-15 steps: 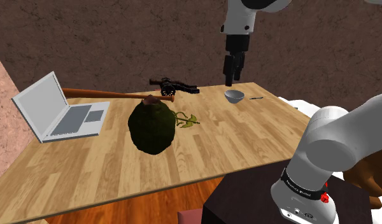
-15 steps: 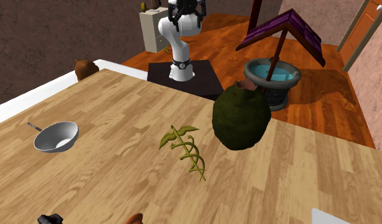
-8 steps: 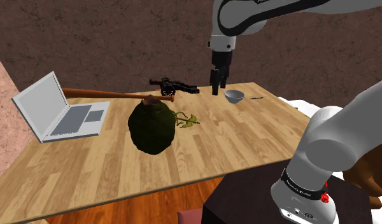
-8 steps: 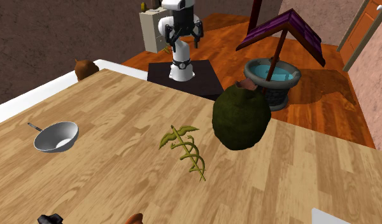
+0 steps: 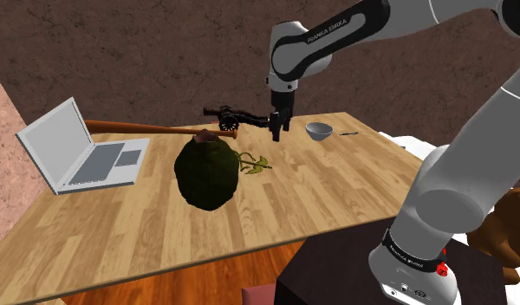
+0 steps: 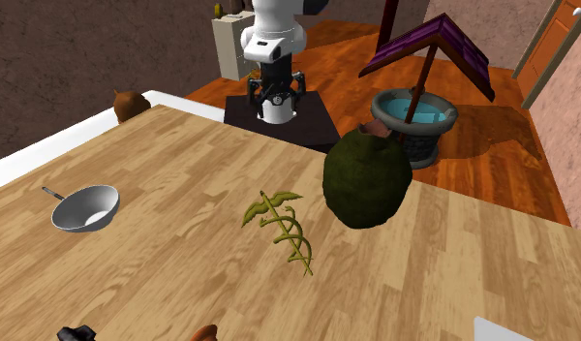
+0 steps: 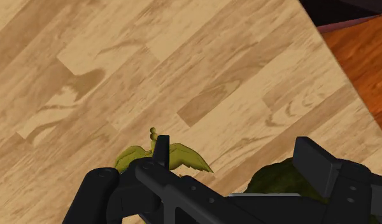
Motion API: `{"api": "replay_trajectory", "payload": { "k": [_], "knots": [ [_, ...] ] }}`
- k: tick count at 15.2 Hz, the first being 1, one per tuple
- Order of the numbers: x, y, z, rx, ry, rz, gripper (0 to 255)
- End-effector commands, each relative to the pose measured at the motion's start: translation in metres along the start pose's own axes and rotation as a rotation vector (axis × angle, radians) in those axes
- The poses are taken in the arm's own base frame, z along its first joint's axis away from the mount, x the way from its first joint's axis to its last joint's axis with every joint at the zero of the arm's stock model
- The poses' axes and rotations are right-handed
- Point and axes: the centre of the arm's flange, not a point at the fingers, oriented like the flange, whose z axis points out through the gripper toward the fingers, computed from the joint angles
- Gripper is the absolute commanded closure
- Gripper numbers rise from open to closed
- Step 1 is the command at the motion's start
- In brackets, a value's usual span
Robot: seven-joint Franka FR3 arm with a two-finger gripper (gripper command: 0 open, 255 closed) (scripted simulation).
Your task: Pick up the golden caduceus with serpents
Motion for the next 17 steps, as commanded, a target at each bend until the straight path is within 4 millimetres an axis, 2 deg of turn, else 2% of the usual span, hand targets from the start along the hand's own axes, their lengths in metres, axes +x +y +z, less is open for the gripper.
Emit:
{"api": "replay_trajectory", "payload": {
  "k": [1, 17],
  "knots": [
    [0.018, 0.007, 0.018, -0.011, 0.006, -0.012, 0],
    [0.162, 0.068, 0.147, -0.088, 0.038, -0.100, 0]
  ]
}}
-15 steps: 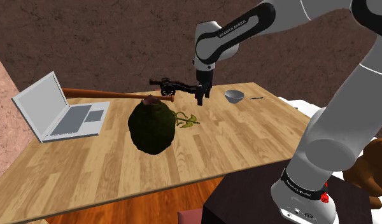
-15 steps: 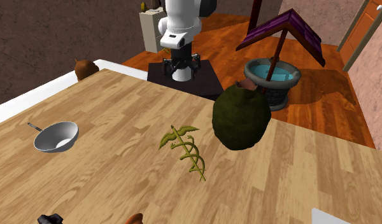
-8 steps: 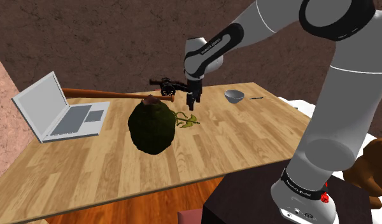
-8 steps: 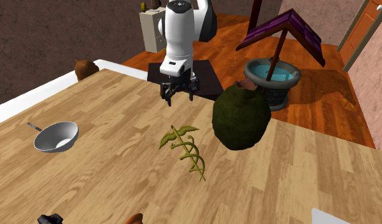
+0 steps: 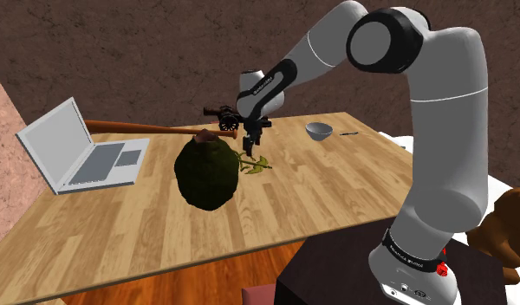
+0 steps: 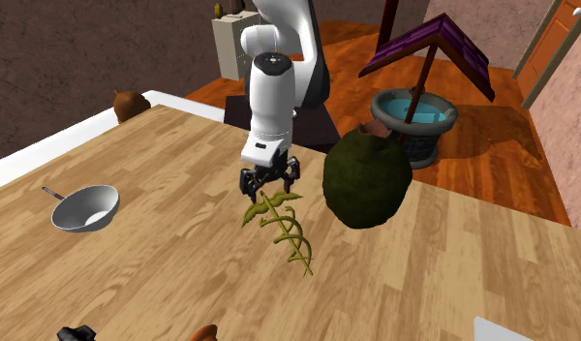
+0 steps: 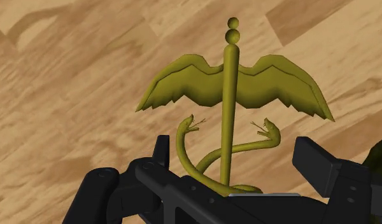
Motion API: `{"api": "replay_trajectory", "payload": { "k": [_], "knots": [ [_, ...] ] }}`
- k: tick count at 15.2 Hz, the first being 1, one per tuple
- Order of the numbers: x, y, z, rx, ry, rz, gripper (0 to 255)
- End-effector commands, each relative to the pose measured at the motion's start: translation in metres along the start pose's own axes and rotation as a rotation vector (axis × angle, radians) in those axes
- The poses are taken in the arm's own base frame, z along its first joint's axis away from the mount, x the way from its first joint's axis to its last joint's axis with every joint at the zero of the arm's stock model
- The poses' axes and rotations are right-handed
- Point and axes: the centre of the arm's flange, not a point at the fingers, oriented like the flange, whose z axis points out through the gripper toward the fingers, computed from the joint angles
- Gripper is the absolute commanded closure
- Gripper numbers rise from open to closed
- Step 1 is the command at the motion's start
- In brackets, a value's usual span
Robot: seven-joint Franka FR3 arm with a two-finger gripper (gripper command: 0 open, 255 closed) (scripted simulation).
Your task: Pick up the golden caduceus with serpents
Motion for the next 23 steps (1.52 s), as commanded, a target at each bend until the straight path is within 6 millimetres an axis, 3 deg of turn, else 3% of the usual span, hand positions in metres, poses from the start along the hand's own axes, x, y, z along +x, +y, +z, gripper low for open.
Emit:
{"api": "replay_trajectory", "payload": {
  "k": [1, 3, 12, 13, 23],
  "knots": [
    [0.018, 0.007, 0.015, -0.010, 0.004, -0.012, 0],
    [0.031, 0.013, 0.028, -0.017, 0.007, -0.020, 0],
    [0.032, 0.010, 0.068, -0.017, 0.007, -0.020, 0],
    [0.033, 0.009, 0.068, -0.017, 0.007, -0.020, 255],
    [0.032, 0.010, 0.062, -0.017, 0.007, -0.020, 255]
  ]
}}
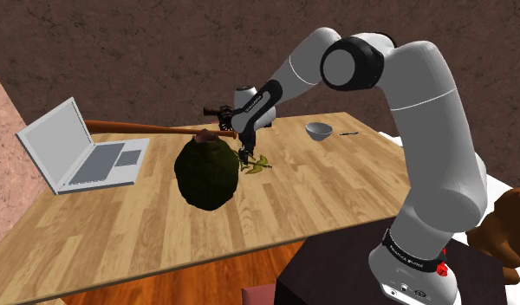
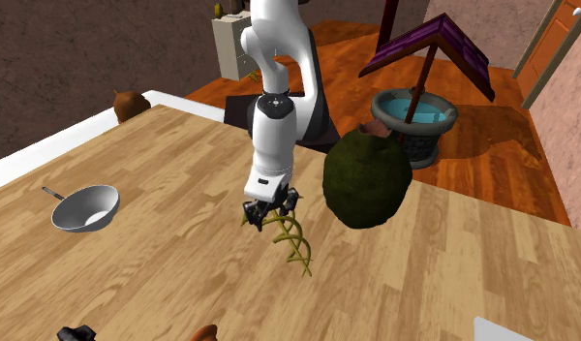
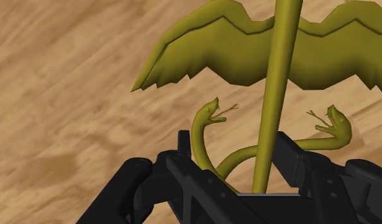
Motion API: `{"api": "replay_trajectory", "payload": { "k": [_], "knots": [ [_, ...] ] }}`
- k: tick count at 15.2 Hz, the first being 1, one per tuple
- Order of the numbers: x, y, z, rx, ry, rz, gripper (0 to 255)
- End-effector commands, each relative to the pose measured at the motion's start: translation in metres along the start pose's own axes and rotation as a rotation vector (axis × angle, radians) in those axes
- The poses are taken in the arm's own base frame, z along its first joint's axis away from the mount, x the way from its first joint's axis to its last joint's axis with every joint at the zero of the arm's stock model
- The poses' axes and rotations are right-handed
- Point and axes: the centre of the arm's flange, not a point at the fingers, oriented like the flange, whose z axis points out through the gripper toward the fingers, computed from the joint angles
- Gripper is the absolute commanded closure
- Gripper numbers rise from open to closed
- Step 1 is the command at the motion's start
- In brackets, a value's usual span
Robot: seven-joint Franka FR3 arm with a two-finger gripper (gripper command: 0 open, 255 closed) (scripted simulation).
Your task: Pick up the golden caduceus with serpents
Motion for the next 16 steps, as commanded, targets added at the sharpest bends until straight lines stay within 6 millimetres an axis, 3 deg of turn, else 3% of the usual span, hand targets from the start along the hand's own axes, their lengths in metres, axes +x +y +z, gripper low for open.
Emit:
{"api": "replay_trajectory", "payload": {
  "k": [1, 14, 16],
  "knots": [
    [-0.001, 0.001, -0.008, 0.000, 0.000, 0.000, 255],
    [-0.001, 0.007, -0.076, 0.000, 0.000, 0.000, 255],
    [-0.001, 0.007, -0.077, 0.000, 0.000, 0.000, 255]
  ]
}}
